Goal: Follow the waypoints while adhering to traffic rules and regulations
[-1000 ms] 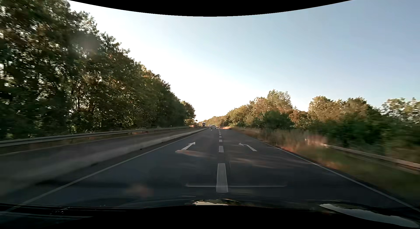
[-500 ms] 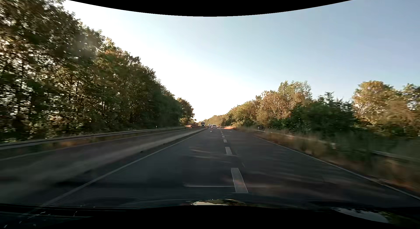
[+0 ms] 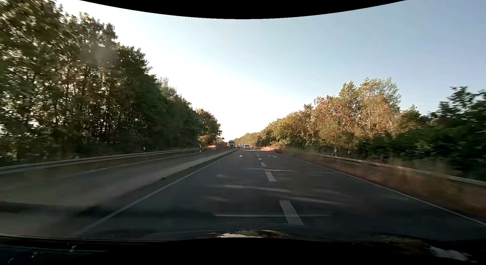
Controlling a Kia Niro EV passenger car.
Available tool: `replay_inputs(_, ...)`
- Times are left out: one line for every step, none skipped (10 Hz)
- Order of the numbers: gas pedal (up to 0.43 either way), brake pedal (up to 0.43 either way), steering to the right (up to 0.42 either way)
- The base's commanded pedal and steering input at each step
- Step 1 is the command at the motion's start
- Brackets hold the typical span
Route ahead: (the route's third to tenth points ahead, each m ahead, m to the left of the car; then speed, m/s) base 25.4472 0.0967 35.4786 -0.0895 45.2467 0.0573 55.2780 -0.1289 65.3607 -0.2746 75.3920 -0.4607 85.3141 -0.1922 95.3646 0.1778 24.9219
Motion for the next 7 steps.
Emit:
replay_inputs(0.079,0.0,0.002)
replay_inputs(0.079,0.0,0.001)
replay_inputs(0.079,0.0,0.001)
replay_inputs(0.079,0.0,0.001)
replay_inputs(0.079,0.0,0.001)
replay_inputs(0.079,0.0,0.001)
replay_inputs(0.079,0.0,0.0)
